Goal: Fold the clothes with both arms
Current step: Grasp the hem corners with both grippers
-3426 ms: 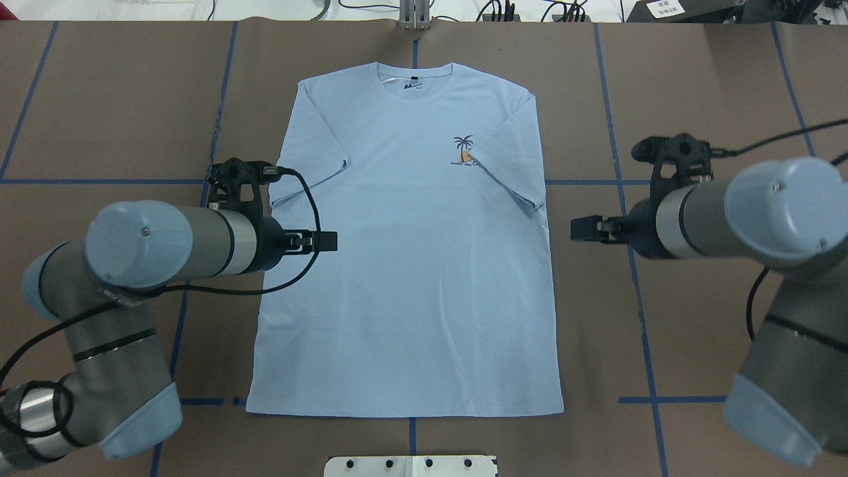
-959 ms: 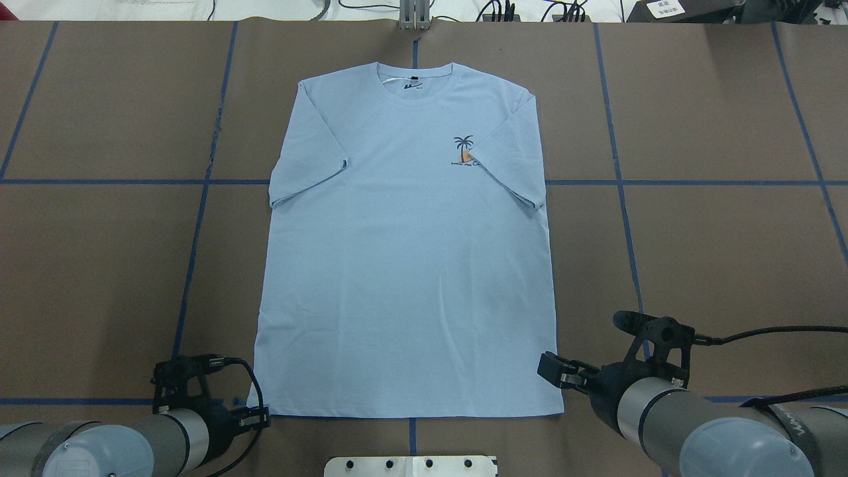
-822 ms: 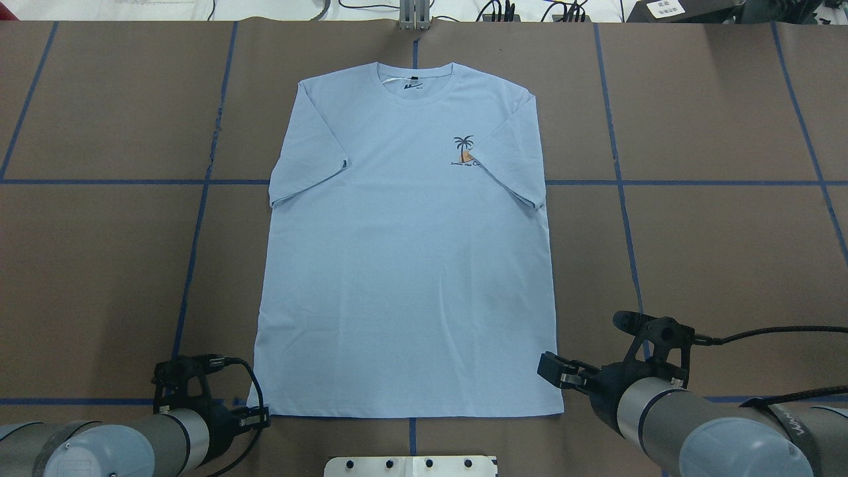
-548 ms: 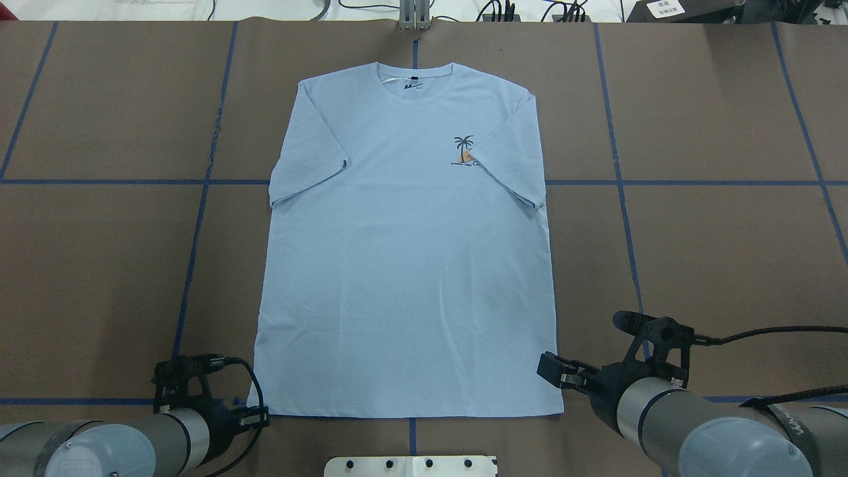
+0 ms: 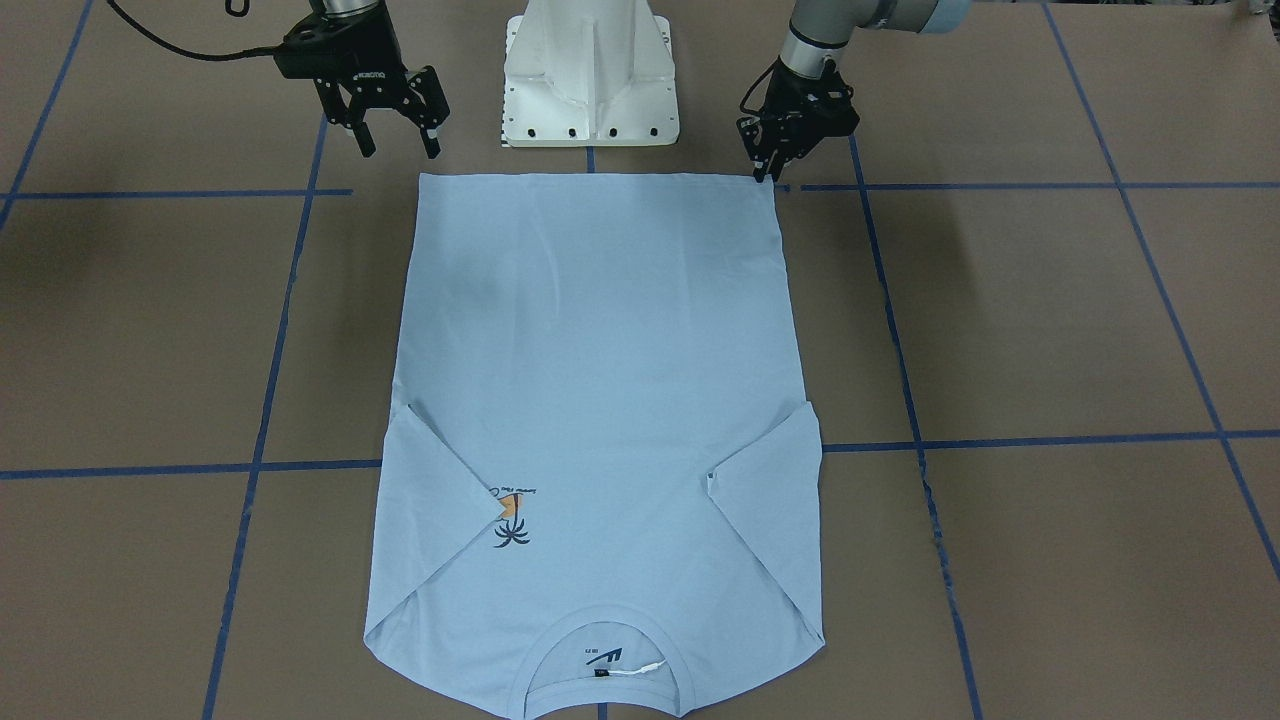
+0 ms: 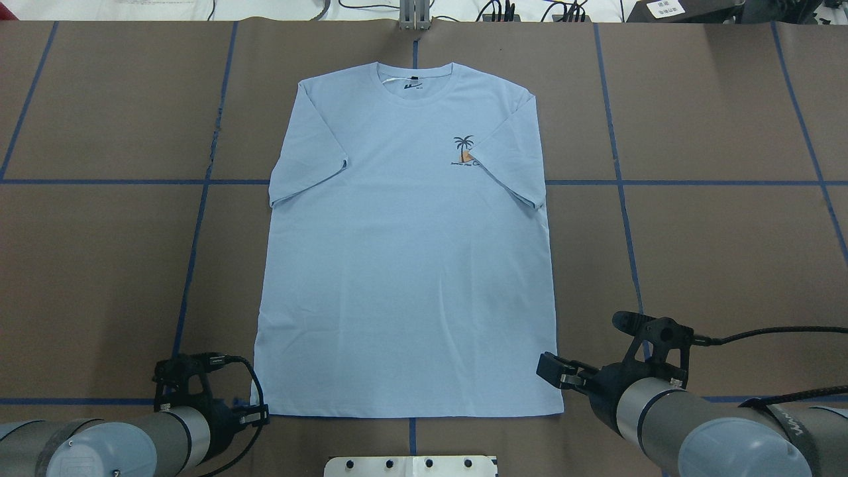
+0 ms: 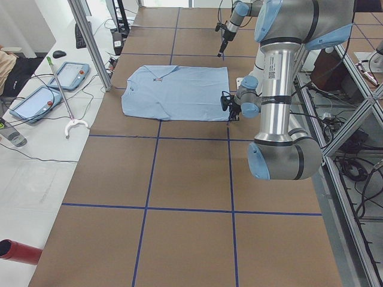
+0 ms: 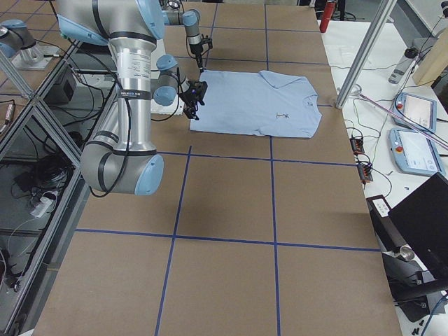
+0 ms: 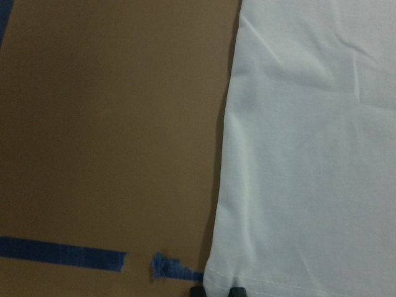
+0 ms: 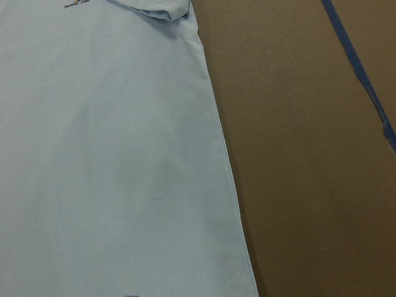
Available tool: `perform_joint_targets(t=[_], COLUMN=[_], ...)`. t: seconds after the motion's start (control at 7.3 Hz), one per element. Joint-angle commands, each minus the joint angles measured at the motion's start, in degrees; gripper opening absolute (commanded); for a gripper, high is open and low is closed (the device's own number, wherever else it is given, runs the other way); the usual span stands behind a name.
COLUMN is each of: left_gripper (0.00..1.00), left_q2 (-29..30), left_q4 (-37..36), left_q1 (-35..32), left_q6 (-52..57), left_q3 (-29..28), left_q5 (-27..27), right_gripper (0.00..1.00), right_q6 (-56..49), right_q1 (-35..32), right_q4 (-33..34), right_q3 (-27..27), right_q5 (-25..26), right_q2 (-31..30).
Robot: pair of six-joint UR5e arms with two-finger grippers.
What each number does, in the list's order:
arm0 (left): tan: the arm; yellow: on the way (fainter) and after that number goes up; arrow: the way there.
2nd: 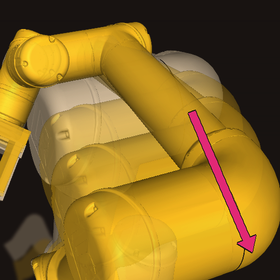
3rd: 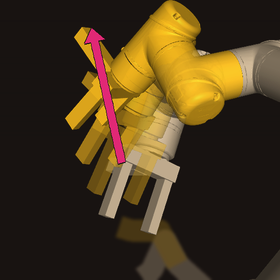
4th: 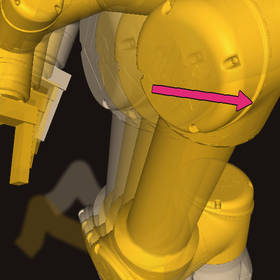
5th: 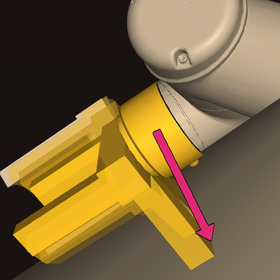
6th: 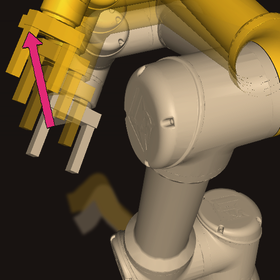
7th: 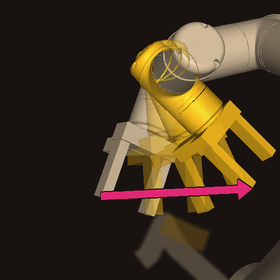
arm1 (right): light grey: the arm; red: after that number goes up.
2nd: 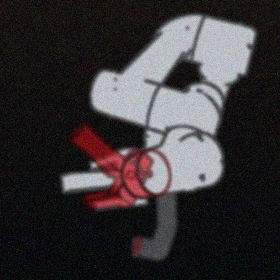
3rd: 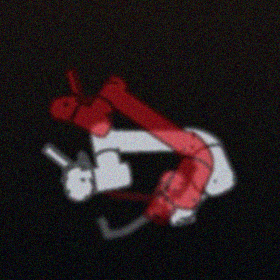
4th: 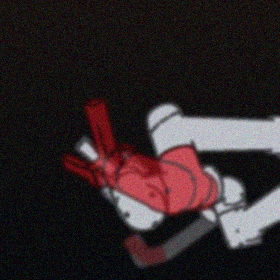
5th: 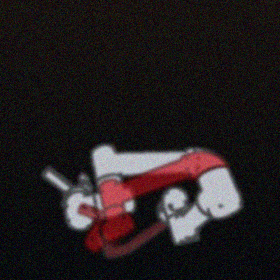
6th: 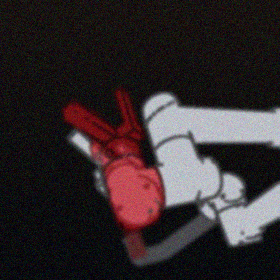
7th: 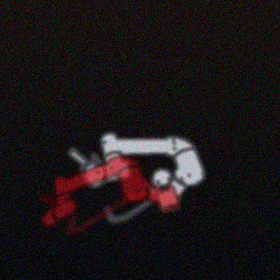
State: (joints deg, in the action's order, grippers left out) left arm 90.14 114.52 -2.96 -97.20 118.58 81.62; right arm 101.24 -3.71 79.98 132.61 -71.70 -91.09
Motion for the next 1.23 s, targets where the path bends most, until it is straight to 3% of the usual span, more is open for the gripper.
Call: perform_joint_targets(t=[0.0,0.14,0.55,1.1], left_gripper=[0.00,0.00,0.00,0.00], left_q2=[0.12,0.90,2.49,2.93], left_q4=[0.00,0.00,0.00,0.00], left_q1=[-0.29,-0.46,-0.55,-0.55], left_q6=[0.00,0.00,-0.09,-0.27], left_q3=[0.86,1.47,2.88,2.80], left_q5=[0.03,0.03,0.12,0.21], right_gripper=[0.78,0.67,0.68,0.62], right_q6=[1.06,7.59,15.38,18.90], right_q1=[0.98,2.47,7.22,9.33], right_q4=[0.09,0.26,0.79,0.88], right_q3=[-1.11,-3.04,-7.44,-10.77], right_q5=[2.42,3.66,10.60,10.79], right_q2=[0.20,0.29,0.29,2.48])
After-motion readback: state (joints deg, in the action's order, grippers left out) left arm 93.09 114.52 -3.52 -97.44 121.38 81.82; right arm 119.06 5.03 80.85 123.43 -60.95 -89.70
